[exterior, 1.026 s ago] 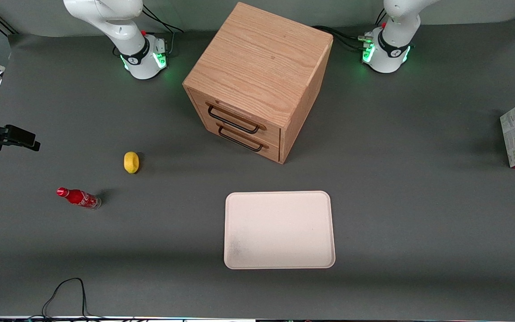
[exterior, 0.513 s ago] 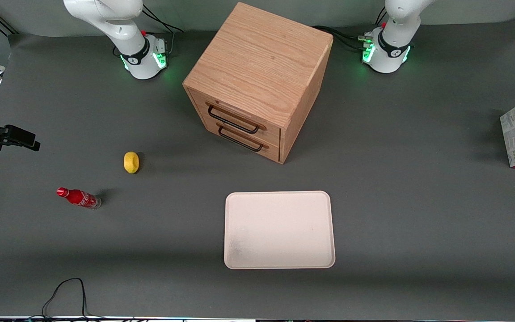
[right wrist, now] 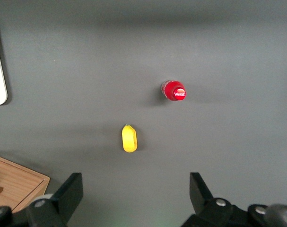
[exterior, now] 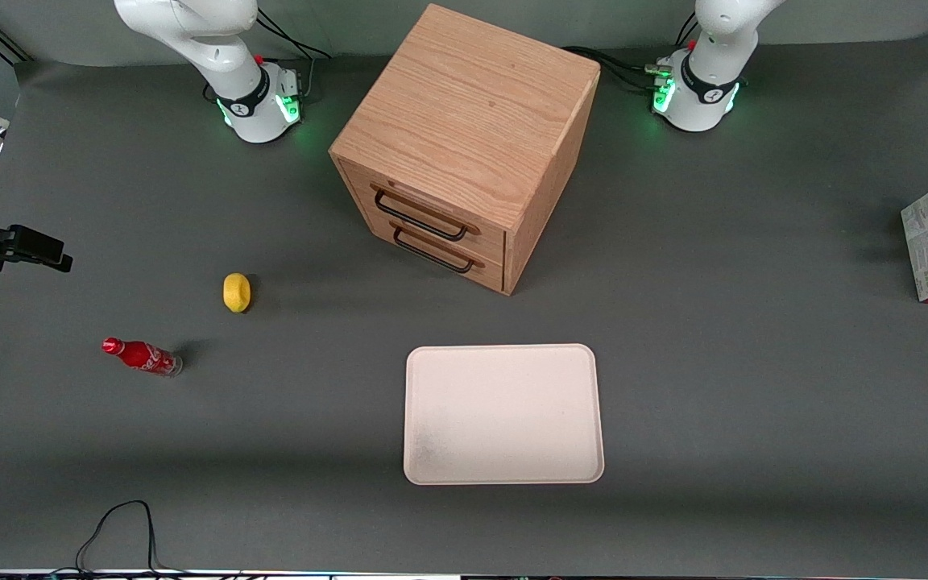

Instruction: Place red cookie box on tray

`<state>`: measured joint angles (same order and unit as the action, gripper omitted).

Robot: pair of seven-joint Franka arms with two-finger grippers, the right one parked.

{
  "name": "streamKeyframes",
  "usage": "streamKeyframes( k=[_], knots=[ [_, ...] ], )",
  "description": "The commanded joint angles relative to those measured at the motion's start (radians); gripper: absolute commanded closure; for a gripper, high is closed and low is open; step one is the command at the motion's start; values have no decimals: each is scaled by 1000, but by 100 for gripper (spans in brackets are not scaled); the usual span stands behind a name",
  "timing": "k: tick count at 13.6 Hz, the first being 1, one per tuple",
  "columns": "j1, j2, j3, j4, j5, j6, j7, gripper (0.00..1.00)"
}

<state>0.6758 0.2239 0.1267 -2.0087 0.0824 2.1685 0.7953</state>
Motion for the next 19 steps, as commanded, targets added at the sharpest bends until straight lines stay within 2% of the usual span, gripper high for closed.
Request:
streamKeyframes(
  k=[1,9,16,17,18,19],
  knots=[
    [10,-41,-7,-162,16,167,8,0],
    [15,123,-7,-186,16,382,21,0],
    [15,130,-7,-164,16,369,41,4],
    [15,130,-7,-156,16,363,51,25],
    [15,130,-7,-148,16,360,73,78],
    [15,129,-7,-145,14,359,85,100]
  ],
)
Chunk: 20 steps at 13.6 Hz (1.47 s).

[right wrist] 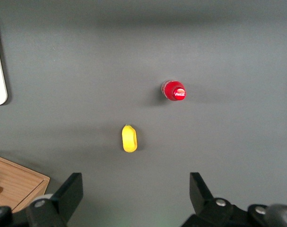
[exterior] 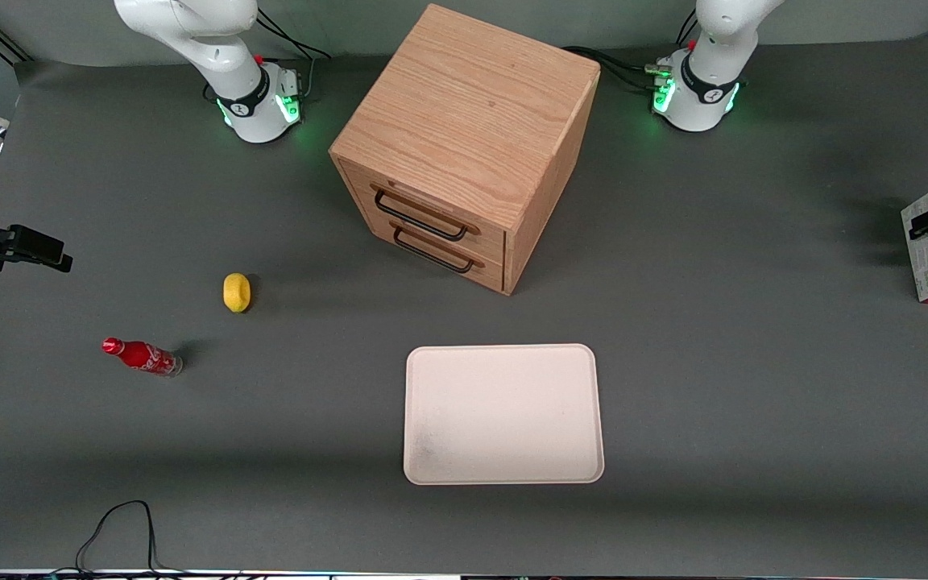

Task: Place red cookie box on tray
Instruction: 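Close the left gripper on the cookie box and lift it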

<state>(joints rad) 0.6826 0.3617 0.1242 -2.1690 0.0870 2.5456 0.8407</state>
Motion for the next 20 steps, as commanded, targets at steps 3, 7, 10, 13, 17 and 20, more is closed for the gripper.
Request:
streamKeyframes(
  k=[3,7,10,13,17,20],
  knots=[
    [12,-9,-5,26,10,-45,41,100],
    [11,-13,-5,26,3,-54,40,100],
    [-4,-26,-9,52,-1,-103,26,100],
    [-81,-81,-14,165,2,-333,-50,100],
    [-205,-147,-14,389,36,-696,-190,100],
    [-285,-147,-15,593,53,-953,-277,100]
  ],
)
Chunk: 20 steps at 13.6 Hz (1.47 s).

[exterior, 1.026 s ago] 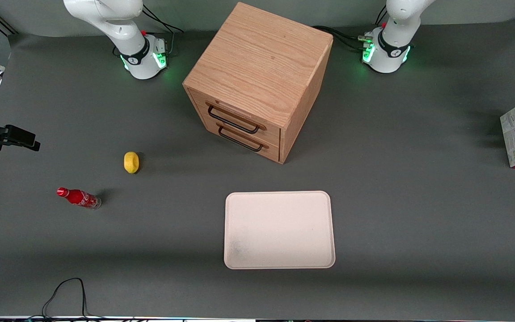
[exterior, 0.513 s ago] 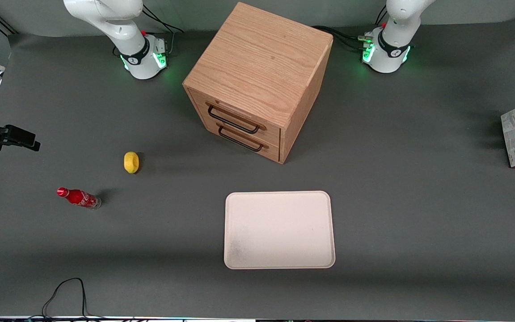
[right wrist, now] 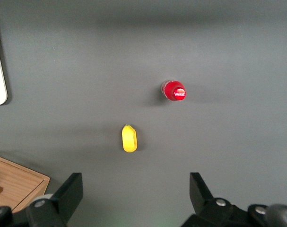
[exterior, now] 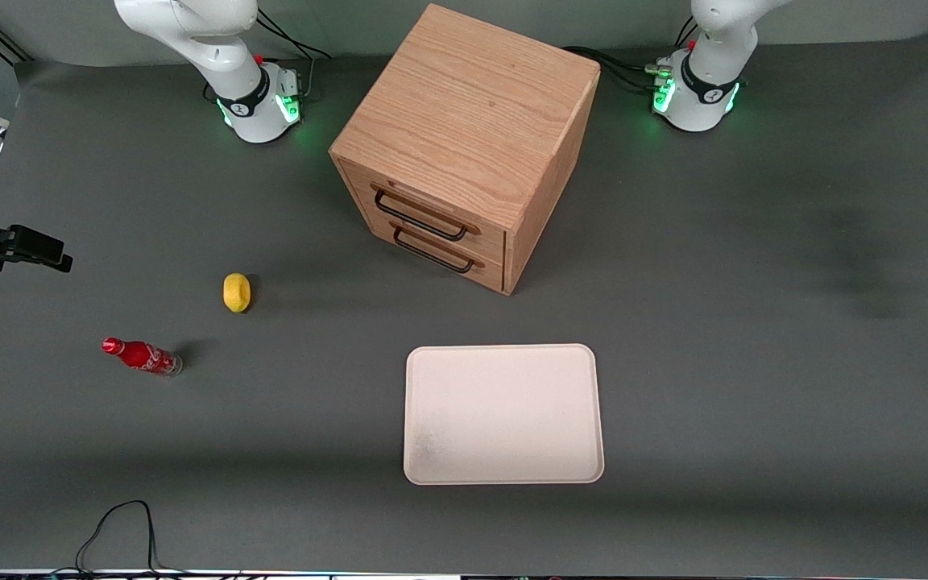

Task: Place red cookie box on tray
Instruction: 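Close the left gripper on the cookie box and lift it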

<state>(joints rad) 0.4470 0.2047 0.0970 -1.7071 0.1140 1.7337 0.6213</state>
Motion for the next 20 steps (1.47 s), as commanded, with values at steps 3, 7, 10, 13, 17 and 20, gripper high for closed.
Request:
streamKeyframes(
  k=[3,7,10,13,17,20],
  knots=[
    [-131,13,12,248,26,-272,-139,100],
    [-258,12,10,254,18,-318,-317,100],
    [-390,18,-3,258,9,-316,-524,100],
    [-516,57,-34,276,-71,-306,-775,100],
    [-629,217,-123,446,-109,-301,-1029,100],
    [-649,265,-186,513,-131,-286,-1060,100]
  ],
)
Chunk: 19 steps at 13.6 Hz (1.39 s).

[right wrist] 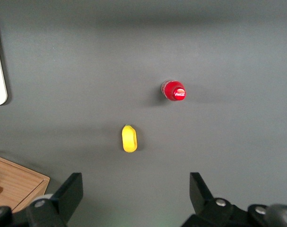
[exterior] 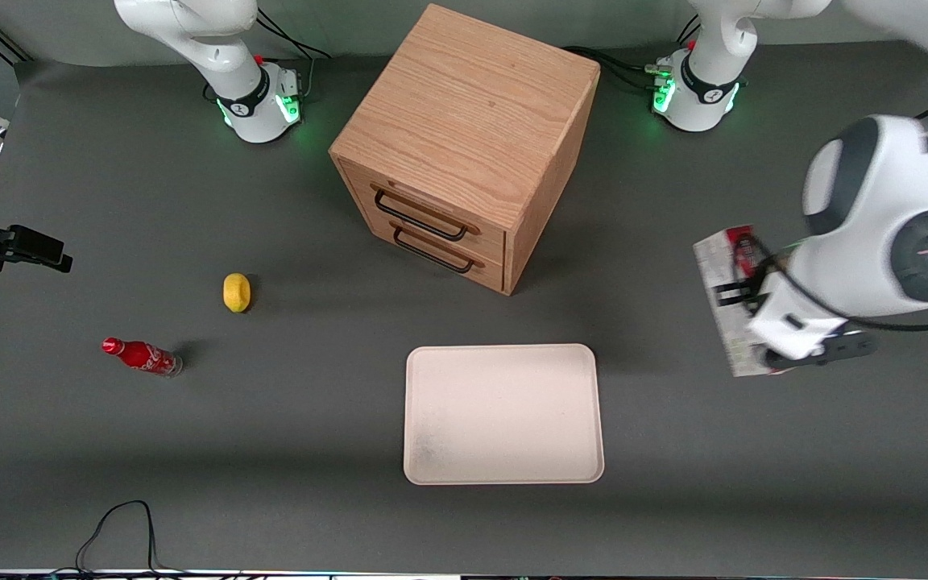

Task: Place red cookie box on tray
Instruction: 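Carry the cookie box over the white tray with the left gripper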

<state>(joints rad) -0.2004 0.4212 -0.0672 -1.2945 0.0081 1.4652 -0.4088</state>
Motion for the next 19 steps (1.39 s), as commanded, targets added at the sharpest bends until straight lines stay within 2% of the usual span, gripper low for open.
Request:
streamKeyframes(
  k=[1,4,7,11,19],
  knots=[
    [-2,74,-51,128,-27,0,-33,100],
    [-25,193,-114,239,-25,49,-38,100],
    [-97,327,-106,340,-17,96,-71,100],
    [-145,419,-106,337,13,234,-77,100],
    [-145,553,-74,343,69,438,-54,100]
  ],
)
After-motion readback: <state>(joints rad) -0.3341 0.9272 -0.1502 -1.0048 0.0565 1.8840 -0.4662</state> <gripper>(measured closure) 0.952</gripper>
